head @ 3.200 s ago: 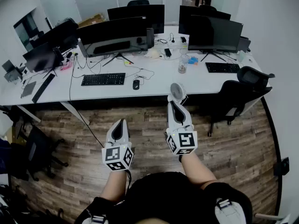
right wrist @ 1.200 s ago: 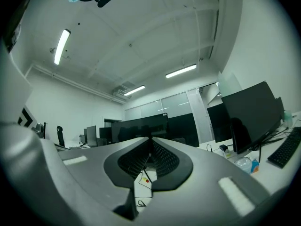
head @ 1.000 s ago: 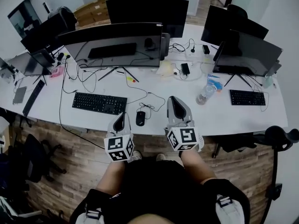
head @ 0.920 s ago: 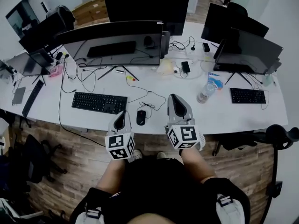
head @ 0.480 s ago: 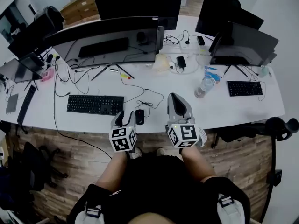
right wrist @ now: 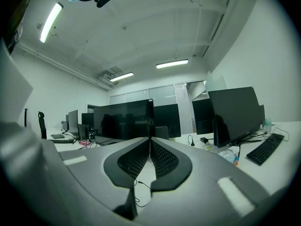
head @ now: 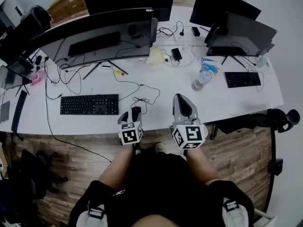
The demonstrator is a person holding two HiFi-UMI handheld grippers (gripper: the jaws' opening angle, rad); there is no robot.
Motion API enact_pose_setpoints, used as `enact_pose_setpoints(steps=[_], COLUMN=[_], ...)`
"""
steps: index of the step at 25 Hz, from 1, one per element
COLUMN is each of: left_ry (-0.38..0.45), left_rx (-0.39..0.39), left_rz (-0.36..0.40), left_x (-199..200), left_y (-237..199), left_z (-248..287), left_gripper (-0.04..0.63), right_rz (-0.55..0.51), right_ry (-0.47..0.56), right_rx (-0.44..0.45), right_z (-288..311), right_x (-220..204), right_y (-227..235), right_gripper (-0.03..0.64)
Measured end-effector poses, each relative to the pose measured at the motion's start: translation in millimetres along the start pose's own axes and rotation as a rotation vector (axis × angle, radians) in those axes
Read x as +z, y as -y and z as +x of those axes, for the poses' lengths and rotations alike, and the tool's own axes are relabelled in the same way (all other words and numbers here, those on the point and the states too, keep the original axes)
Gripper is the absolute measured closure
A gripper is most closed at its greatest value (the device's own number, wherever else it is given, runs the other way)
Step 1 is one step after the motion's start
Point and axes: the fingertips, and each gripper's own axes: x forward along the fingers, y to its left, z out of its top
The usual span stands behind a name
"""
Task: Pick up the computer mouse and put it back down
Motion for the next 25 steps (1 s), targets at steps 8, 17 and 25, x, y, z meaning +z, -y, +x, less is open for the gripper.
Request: enact_pose_setpoints(steps=[8, 17, 25], left_ry=[-0.089, -0.111, -0.174], left_rx=[0.020, 0.038, 0.054], left_rz=[0.006, 0.010, 0.048], left_x=[-34, -47, -58], left_y=[-5, -6, -9], left_z=[38, 74, 89], left_gripper=[0.303, 0.284, 0.279], right_rz=[-0.018, -0.029, -0.030], right_ry=[-0.051, -0.097, -0.110], right_rx=[-0.055, -0.068, -0.061], right_z=[-13, -20, -24], right_x=[-14, -28, -32], right_y=[20, 26, 30], right_gripper=[0.618, 0.618, 0.618])
